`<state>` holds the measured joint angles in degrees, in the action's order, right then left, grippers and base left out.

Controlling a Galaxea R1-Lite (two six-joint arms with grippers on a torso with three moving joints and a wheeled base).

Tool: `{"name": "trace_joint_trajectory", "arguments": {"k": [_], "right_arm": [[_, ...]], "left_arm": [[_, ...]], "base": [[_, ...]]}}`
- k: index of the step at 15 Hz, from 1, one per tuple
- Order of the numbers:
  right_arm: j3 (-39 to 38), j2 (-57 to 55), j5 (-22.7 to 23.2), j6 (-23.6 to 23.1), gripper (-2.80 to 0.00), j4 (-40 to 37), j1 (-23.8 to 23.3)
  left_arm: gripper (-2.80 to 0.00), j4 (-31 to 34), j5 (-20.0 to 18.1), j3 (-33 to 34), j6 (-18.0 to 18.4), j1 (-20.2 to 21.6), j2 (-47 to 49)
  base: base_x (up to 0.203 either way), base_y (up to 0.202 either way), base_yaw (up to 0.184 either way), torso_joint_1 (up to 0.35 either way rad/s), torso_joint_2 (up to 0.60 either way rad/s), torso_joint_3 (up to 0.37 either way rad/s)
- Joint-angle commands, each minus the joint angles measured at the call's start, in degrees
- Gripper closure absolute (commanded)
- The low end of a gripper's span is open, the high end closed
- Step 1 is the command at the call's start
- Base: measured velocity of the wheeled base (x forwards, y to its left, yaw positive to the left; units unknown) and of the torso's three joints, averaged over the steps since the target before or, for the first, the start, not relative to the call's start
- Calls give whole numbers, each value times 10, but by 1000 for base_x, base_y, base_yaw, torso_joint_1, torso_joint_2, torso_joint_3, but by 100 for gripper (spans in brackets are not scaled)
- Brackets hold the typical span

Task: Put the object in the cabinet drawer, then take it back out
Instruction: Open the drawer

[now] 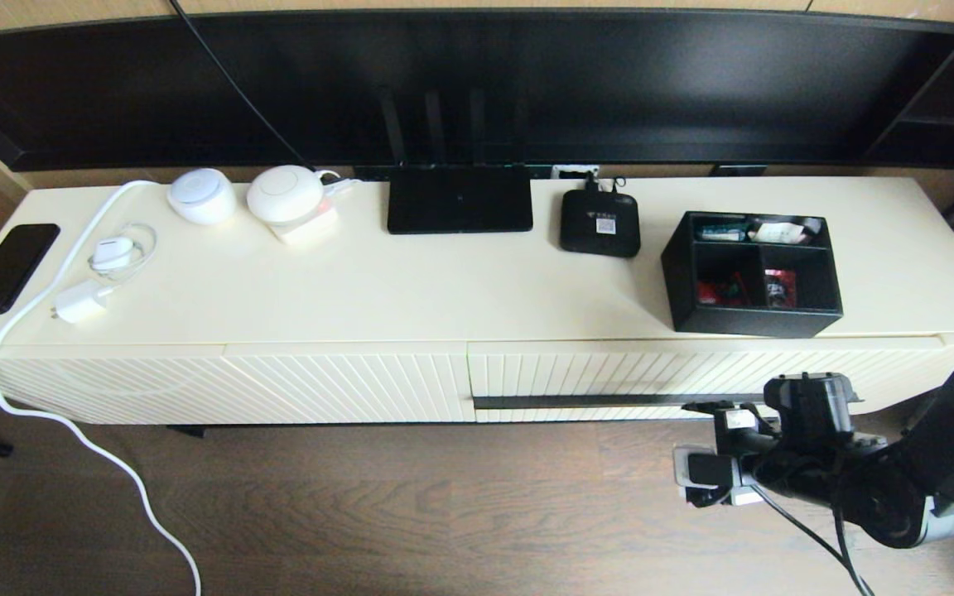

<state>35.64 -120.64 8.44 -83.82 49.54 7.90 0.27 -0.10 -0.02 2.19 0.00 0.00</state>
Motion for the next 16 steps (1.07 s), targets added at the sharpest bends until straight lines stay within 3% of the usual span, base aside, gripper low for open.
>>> {"name": "trace_joint_trajectory", "arguments": {"k": [1,9,16], "right_arm": [[11,-15,2,-5,-280,3,-2],[55,-38,5,-5,-280,4,-6],[48,-55,7,-4,-280,5,-21]], "left_arm": [[0,0,0,0,0,0,1],[0,0,0,0,0,0,1],[0,0,0,0,0,0,1]], "base": [[0,0,0,0,0,0],[0,0,0,0,0,0],[0,0,0,0,0,0]]}}
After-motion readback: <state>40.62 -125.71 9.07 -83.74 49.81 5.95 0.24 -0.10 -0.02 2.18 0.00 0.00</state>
